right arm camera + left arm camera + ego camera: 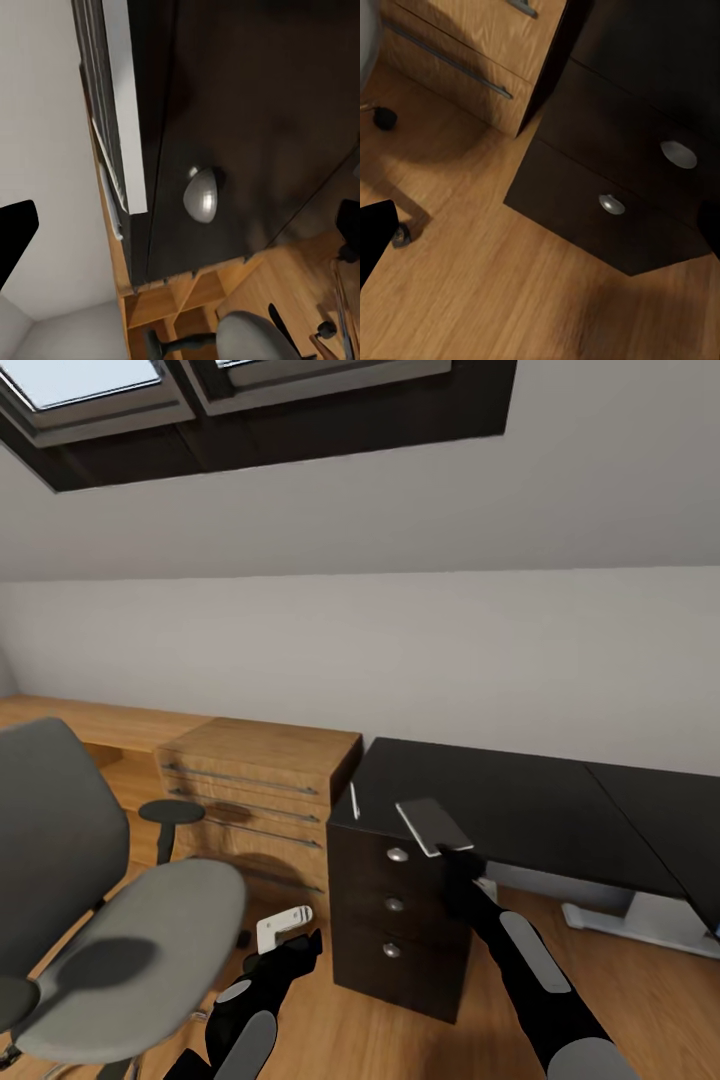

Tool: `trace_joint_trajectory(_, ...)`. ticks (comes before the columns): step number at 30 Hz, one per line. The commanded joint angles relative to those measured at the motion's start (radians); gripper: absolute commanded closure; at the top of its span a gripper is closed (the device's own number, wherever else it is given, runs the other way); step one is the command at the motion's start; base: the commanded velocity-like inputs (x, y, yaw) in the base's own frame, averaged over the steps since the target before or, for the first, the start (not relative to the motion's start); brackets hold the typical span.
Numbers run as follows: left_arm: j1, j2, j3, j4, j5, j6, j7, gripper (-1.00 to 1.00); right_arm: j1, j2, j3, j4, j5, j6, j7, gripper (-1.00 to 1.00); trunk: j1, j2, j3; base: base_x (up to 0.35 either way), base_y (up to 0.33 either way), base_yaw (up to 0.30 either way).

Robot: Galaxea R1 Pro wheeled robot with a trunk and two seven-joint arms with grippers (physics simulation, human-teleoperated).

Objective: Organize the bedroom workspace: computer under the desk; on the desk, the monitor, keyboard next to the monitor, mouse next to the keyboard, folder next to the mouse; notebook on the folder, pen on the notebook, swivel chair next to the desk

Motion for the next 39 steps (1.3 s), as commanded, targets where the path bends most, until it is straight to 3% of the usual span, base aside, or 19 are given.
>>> trace_joint_trajectory(1,-0.001,0.001,-0.002,-0.001,0.006,0.002,0.008,-1.00,0.000,0.000,0.000,-0.002,-0.007,0.001,-0.006,-1.00,0.000,-0.001,-0.001,0.179,0.077,0.000)
trace_joint_trajectory(39,-0.001,0.001,-0.014,0.000,0.009,0.004,0.007,-1.00,0.000,0.000,0.001,-0.002,-0.002,-0.004,0.011,-1.00,0.000,-0.001,-0.001,0.051,0.021,0.000)
